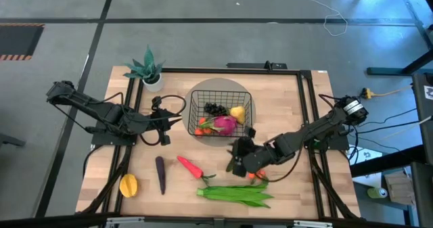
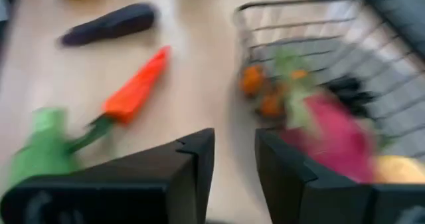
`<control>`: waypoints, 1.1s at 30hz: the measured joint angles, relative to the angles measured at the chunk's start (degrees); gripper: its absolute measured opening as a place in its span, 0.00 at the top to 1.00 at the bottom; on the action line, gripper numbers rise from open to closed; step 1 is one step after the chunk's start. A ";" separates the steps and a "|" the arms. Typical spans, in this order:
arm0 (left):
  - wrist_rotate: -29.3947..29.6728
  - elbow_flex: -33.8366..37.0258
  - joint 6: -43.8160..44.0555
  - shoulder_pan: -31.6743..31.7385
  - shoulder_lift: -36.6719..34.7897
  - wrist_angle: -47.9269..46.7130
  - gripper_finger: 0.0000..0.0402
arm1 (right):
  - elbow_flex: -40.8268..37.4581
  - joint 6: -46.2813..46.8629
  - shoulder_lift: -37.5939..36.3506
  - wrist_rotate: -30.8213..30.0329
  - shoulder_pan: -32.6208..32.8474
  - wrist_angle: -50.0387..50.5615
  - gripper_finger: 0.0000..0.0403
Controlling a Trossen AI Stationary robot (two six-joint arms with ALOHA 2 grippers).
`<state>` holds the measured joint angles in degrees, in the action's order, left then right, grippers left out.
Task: Build produce basket
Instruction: Put the chili pepper into the black wire basket
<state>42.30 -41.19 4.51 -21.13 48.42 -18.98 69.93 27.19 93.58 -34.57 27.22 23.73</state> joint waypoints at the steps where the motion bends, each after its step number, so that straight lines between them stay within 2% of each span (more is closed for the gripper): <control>1: 0.00 0.00 0.00 0.00 0.00 0.00 0.89 | 0.00 0.74 0.00 1.99 0.30 0.04 0.73; 7: 0.00 -0.02 0.00 0.00 0.00 0.02 0.89 | 0.04 1.00 0.31 8.45 1.55 -0.04 0.73; 13: 0.00 0.00 0.01 -0.01 0.00 0.02 0.89 | 0.04 0.78 4.04 9.95 0.88 -0.20 0.73; 17: 0.00 0.00 0.02 -0.01 0.00 0.02 0.89 | 0.04 0.58 8.00 16.04 -0.96 -1.07 0.73; 22: 0.00 0.00 0.00 0.00 0.00 0.02 0.89 | 0.04 -7.30 10.95 22.43 -2.47 -1.70 0.73; 28: 0.00 0.00 0.02 0.00 0.00 0.02 0.89 | 0.04 -22.72 12.92 22.70 -2.82 -1.60 0.73; 33: 0.00 -0.02 0.02 0.00 0.00 0.02 0.89 | 0.04 -24.85 14.08 22.69 -2.80 -0.53 0.73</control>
<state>42.30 -41.21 4.54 -21.12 48.42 -18.96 69.97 2.35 107.66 -11.88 24.43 23.20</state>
